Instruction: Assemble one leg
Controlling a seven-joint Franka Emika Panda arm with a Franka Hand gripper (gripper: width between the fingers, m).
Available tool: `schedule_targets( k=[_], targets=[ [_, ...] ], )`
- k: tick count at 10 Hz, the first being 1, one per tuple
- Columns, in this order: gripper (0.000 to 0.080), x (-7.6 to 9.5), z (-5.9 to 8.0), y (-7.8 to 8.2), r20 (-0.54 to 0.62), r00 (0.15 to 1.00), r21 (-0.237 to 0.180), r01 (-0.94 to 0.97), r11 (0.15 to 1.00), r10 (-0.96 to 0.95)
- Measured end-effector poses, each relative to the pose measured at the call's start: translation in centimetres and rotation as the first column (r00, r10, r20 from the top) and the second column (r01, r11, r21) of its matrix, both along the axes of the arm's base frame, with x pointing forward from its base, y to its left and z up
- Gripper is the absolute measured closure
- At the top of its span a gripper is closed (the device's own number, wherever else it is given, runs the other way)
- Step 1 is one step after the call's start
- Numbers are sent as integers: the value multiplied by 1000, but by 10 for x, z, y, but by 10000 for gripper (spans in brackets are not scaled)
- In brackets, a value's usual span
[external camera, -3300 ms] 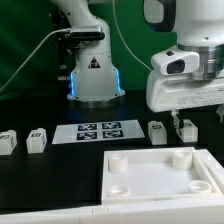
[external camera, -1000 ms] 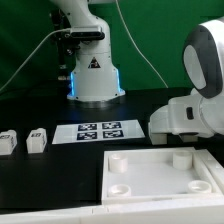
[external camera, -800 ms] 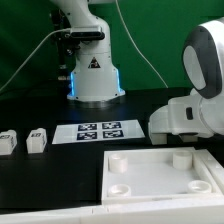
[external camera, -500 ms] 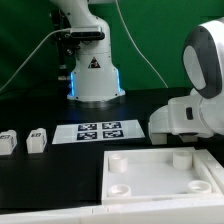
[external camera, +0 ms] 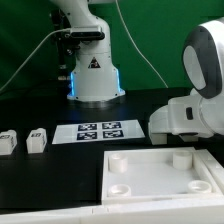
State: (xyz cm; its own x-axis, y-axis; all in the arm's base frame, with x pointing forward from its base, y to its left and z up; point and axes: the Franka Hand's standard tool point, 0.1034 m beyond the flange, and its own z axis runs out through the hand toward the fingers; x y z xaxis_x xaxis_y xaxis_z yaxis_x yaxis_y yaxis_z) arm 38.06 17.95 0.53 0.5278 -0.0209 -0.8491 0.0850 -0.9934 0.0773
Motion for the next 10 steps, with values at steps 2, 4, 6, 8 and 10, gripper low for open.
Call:
schedule_targets(
  k=[2, 4, 6, 8, 10],
  targets=[
    [505, 0, 0, 0, 0, 1000, 0, 0, 1000, 0],
    [505, 0, 0, 0, 0, 1000, 0, 0, 1000, 0],
    [504, 4, 1, 1, 31, 1000, 6, 2, 1000, -2],
    [504, 25, 25, 0, 95, 995, 35, -12, 999, 9],
    [504, 52, 73, 3, 395, 919, 64, -50, 997, 21]
  ],
)
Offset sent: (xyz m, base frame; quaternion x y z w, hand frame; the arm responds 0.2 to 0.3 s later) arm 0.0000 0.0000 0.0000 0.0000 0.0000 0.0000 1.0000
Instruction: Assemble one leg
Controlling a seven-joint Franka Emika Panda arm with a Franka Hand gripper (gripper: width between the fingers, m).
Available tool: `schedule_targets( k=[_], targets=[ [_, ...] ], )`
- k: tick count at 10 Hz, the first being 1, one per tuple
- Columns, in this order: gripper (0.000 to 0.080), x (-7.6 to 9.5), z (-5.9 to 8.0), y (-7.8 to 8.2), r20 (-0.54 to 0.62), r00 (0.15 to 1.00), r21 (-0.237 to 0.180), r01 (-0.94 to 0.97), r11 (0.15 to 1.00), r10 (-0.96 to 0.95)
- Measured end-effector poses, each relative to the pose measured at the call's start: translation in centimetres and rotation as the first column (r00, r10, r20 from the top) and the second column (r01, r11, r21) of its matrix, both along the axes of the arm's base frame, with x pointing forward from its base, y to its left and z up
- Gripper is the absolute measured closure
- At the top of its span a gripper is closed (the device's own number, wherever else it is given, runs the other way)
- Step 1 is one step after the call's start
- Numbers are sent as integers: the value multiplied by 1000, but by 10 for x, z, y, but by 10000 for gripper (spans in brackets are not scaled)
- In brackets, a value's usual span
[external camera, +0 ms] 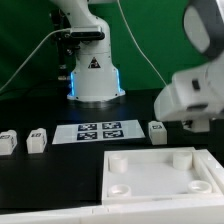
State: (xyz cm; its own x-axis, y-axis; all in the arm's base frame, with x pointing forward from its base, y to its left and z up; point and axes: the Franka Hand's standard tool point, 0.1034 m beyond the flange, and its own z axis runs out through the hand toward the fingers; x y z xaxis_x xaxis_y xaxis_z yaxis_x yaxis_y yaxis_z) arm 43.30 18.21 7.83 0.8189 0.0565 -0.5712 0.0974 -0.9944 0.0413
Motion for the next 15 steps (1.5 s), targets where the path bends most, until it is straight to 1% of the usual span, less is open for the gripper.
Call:
schedule_targets(
  k=[1, 2, 3, 4, 5, 6, 7, 8, 9, 10, 11, 12, 13, 15],
  targets=[
    [504, 4, 25, -4, 72, 997, 7, 0, 1000, -1],
    [504, 18, 43, -8, 167, 986, 24, 12, 1000, -16],
    [504, 25, 57, -11, 246, 969, 35, 14, 999, -22],
    [504, 33, 76, -11, 356, 934, 38, 19, 999, -31],
    [504, 33, 84, -8, 433, 901, 41, 12, 999, -29],
    [504, 35, 78, -6, 504, 863, 64, 1, 998, -34],
    [504, 37, 78, -3, 584, 811, 85, -13, 996, -39],
    [504, 32, 78, -4, 603, 797, 88, -21, 996, -36],
    [504, 33, 77, -4, 593, 804, 84, -19, 996, -35],
    [504, 40, 79, -7, 606, 795, 84, -44, 995, -16],
    [504, 65, 94, -19, 641, 767, 81, -84, 993, 12],
    [504, 92, 115, -26, 676, 736, 83, -108, 991, 23],
    [504, 110, 124, -26, 704, 711, 93, -102, 990, 7],
    [504, 137, 134, -29, 718, 695, 96, -118, 988, 13]
  ],
)
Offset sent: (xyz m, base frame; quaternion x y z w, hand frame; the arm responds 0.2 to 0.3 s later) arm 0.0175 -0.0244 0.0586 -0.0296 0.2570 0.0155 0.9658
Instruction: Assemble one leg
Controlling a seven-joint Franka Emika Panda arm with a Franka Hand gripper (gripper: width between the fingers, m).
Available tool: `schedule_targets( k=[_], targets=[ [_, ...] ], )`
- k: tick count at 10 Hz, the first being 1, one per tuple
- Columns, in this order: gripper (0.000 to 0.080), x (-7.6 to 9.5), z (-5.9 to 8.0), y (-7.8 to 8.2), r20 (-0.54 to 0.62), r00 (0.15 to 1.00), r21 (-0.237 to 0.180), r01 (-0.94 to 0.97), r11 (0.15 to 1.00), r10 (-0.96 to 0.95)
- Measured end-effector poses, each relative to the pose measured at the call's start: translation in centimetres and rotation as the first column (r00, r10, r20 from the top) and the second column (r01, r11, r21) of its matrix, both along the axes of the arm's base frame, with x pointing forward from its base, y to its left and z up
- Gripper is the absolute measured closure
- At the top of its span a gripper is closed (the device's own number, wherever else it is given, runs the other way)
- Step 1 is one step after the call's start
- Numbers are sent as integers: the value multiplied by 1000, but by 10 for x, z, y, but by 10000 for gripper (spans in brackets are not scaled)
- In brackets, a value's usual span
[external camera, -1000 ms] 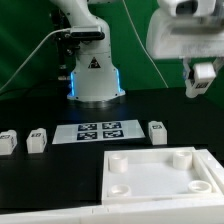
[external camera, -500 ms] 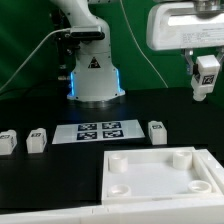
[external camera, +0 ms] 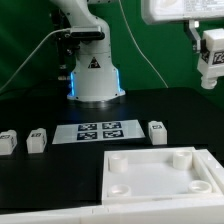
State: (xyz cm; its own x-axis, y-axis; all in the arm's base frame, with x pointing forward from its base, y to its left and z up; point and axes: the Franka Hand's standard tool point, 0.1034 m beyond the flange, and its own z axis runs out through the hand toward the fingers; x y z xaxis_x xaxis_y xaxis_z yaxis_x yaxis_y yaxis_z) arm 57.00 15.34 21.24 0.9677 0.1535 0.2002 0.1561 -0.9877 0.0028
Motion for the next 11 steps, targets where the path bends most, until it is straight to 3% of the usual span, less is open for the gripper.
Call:
schedule_targets(
  k=[1, 5, 6, 7, 9, 11],
  targets=[
    [504, 9, 7, 3, -7, 1000, -3, 0, 1000, 0],
    [504, 9, -2, 4, 28, 1000, 11, -4, 1000, 4],
    [504, 0, -32, 2, 105, 994, 49, -13, 999, 8],
    [504, -18, -67, -11, 98, 995, 62, -6, 998, 0],
    [504, 22, -60, -9, 159, 987, 96, 8, 995, -24],
    [504, 30, -67, -7, 181, 983, 107, 13, 994, -33]
  ],
)
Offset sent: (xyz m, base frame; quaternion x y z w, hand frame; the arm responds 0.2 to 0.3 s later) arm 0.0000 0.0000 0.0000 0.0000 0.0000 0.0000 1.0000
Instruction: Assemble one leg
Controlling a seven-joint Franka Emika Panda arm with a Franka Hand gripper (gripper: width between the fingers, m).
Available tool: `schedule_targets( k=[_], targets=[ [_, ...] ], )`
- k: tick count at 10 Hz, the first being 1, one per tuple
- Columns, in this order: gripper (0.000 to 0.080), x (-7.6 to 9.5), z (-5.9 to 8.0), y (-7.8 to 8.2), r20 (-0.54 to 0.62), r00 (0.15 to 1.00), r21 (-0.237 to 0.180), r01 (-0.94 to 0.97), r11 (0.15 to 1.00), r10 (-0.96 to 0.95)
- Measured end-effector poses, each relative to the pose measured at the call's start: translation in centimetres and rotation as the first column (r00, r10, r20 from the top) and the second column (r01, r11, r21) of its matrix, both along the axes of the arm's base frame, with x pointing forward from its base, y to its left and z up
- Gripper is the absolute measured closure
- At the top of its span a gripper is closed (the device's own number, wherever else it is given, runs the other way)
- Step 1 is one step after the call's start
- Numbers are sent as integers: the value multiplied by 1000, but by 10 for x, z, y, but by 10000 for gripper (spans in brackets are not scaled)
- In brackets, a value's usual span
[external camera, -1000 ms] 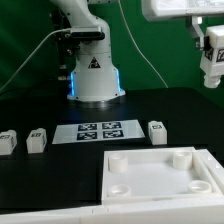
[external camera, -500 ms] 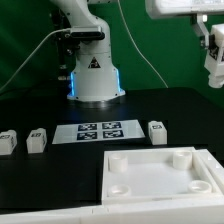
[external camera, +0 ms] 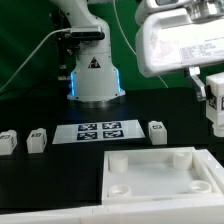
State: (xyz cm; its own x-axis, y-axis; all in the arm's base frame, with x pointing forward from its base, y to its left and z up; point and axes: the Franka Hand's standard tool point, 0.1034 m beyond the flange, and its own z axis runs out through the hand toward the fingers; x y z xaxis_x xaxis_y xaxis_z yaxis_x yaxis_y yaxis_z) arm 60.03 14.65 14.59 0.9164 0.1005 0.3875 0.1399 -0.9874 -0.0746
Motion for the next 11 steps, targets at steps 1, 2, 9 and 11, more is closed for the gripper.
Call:
schedule_targets(
  k=[1, 2, 9, 11],
  targets=[
    [504, 4, 1, 1, -2, 1000, -3, 0, 1000, 0],
    [504, 8, 4, 2, 5, 1000, -4, 1, 1000, -1],
    [504, 19, -19, 5, 129, 991, -24, -36, 999, 38],
    [504, 19, -19, 5, 129, 991, -25, -38, 999, 41]
  ],
)
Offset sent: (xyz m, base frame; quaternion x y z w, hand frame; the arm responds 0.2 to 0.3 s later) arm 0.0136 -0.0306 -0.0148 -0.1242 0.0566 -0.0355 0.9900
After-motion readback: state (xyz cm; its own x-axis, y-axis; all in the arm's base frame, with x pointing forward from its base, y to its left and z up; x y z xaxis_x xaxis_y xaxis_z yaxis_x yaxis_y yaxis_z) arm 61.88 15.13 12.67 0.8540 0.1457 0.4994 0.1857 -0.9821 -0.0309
